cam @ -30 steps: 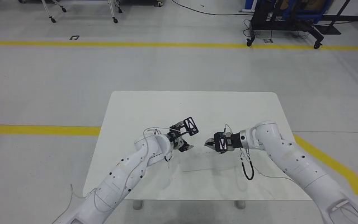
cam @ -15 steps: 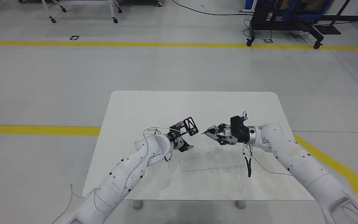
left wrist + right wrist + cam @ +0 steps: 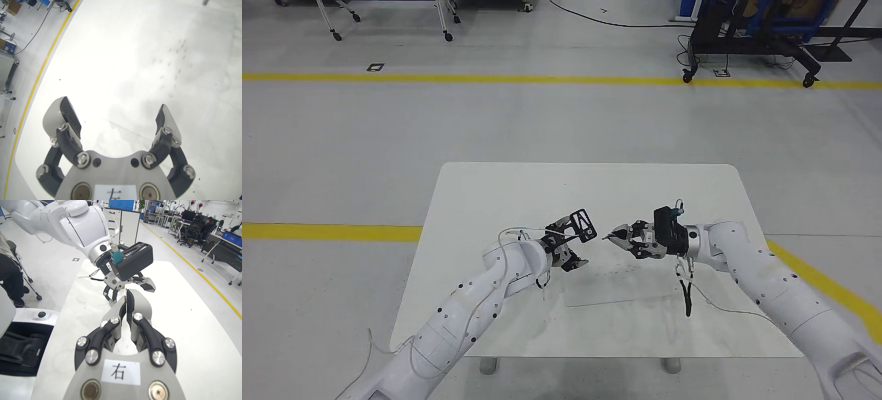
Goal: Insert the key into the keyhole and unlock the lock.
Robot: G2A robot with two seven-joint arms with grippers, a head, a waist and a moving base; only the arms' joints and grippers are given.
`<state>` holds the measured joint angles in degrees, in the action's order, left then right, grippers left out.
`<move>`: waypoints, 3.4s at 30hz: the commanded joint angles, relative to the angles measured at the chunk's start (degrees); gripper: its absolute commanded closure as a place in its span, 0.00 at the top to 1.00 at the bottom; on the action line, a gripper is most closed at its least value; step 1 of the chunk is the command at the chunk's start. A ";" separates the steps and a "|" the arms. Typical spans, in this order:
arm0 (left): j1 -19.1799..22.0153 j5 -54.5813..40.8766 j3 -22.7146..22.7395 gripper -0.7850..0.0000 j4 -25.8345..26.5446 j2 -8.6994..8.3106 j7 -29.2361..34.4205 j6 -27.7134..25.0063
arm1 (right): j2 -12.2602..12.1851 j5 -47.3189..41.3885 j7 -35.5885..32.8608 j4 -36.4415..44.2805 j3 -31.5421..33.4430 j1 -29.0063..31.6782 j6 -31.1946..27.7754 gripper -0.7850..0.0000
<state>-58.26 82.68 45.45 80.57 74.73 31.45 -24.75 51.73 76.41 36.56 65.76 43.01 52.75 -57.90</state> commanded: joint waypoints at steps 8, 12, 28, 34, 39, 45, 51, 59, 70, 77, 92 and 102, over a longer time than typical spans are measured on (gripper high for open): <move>-2.45 -1.01 5.71 1.00 2.75 -1.43 -11.59 -2.59 | -1.00 -9.36 1.56 0.08 0.72 2.06 -0.10 0.00; -1.90 -5.63 11.08 1.00 -1.55 -3.10 -23.99 -18.27 | -1.54 -15.19 1.29 -0.27 -1.69 1.33 -0.10 0.00; 1.54 -2.65 14.88 1.00 -13.15 -4.50 -40.03 -30.04 | -2.00 -27.04 -3.57 -1.28 -7.53 -2.02 -0.10 0.00; 0.60 -8.49 12.21 1.00 -11.80 -4.80 -47.56 -33.25 | -1.83 -29.81 -6.24 -0.36 -6.48 -0.83 0.55 0.00; 3.01 -16.13 3.60 1.00 -12.72 -5.74 -55.17 -33.25 | -1.72 -33.41 -8.85 0.00 -6.45 -0.55 -0.10 0.00; 3.01 -16.13 3.60 0.71 -12.72 -5.74 -55.17 -33.25 | -1.72 -33.41 -8.85 0.00 -6.45 -0.55 -0.10 0.00; 3.01 -16.13 3.60 0.41 -12.72 -5.74 -55.17 -33.25 | -1.72 -33.41 -8.85 0.00 -6.45 -0.55 -0.10 0.00; 3.01 -16.13 3.60 1.00 -12.72 -5.74 -55.17 -33.25 | -1.72 -33.41 -8.85 0.00 -6.45 -0.55 -0.10 0.00; 2.22 -30.03 0.10 1.00 -13.02 -5.89 -52.60 -33.25 | -1.50 -36.16 -11.17 1.57 -6.04 0.52 -0.10 0.00; 8.35 -62.31 -9.75 1.00 -16.75 -6.90 -36.49 -33.25 | -1.41 -45.78 -17.86 4.22 -7.46 0.81 -0.10 0.00; 12.07 -86.90 -11.43 0.39 -18.67 -7.75 -12.43 -33.25 | -1.77 -64.88 -34.85 5.09 -9.92 -2.37 -0.10 0.00; 11.38 -87.66 -9.75 0.40 -19.01 -6.55 -8.31 -33.25 | -1.38 -67.40 -38.40 4.71 -8.84 -2.24 -0.10 0.00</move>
<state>-46.83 -4.89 35.55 61.69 68.02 22.77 -58.00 50.28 9.15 -1.51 70.50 34.07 50.50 -58.00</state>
